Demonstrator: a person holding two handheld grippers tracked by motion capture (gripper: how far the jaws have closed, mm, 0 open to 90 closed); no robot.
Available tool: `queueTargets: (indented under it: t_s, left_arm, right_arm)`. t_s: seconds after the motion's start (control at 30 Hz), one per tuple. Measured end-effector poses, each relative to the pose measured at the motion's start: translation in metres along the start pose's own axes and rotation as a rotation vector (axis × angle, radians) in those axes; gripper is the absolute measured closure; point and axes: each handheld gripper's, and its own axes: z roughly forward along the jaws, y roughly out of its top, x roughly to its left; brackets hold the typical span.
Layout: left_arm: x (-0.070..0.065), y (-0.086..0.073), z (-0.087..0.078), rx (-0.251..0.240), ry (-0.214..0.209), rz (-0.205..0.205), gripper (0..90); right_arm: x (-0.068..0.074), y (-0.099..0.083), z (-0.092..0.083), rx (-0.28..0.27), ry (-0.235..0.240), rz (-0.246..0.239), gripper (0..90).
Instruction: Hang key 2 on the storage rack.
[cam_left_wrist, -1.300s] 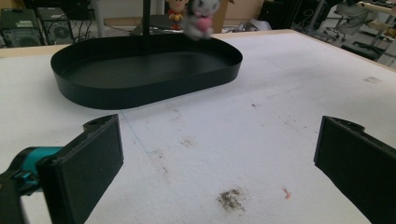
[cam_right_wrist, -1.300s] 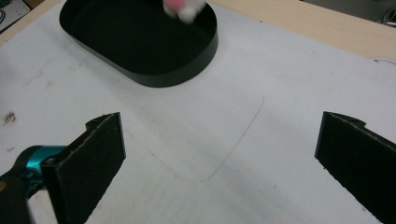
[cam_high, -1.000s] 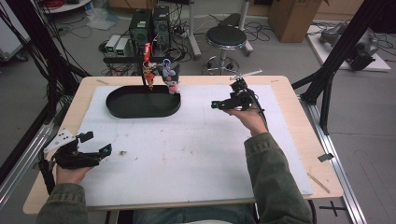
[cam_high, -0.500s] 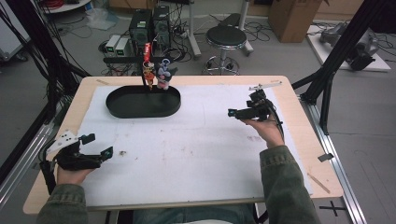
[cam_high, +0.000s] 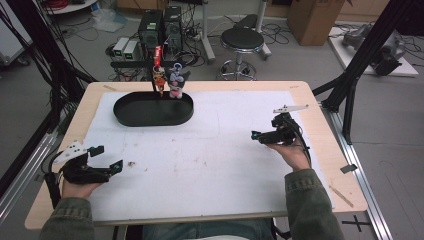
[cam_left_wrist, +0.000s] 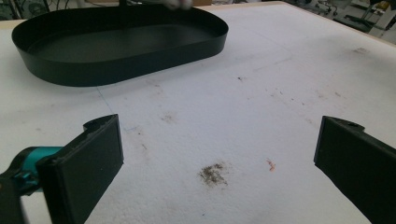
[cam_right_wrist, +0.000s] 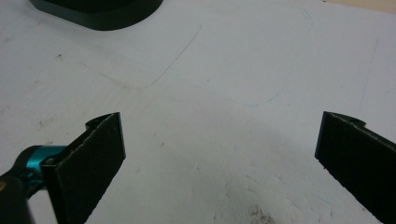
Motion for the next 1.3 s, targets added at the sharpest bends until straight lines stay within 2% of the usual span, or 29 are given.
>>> queueTargets:
  t_s: [0.33, 0.53, 0.73, 0.9, 1.07, 1.17, 1.3]
  left_arm:
    - [-0.001, 0.000, -0.001, 0.006, 0.000, -0.001, 1.8]
    - [-0.002, -0.001, -0.001, 0.007, -0.003, 0.000, 1.8]
    - [-0.002, -0.001, -0.001, 0.014, -0.004, 0.003, 1.8]
    - [-0.002, -0.001, -0.001, 0.021, -0.007, 0.003, 1.8]
    - [-0.002, -0.001, -0.001, 0.020, -0.009, 0.002, 1.8]
    - [-0.001, -0.001, 0.000, 0.020, -0.013, 0.004, 1.8]
    - [-0.001, -0.001, 0.000, 0.019, -0.014, 0.002, 1.8]
  right_arm:
    - [-0.002, -0.019, -0.017, -0.097, -0.018, -0.004, 0.5]
    - [-0.005, -0.031, -0.024, -0.153, -0.005, 0.014, 0.5]
    - [-0.008, -0.043, -0.030, -0.201, -0.012, 0.000, 0.5]
    - [-0.011, -0.054, -0.034, -0.198, -0.013, 0.006, 0.6]
    - [-0.012, -0.065, -0.037, -0.205, -0.040, -0.031, 0.5]
    - [-0.014, -0.067, -0.036, -0.193, -0.041, -0.004, 0.5]
    - [-0.014, -0.067, -0.036, -0.196, -0.047, -0.004, 0.6]
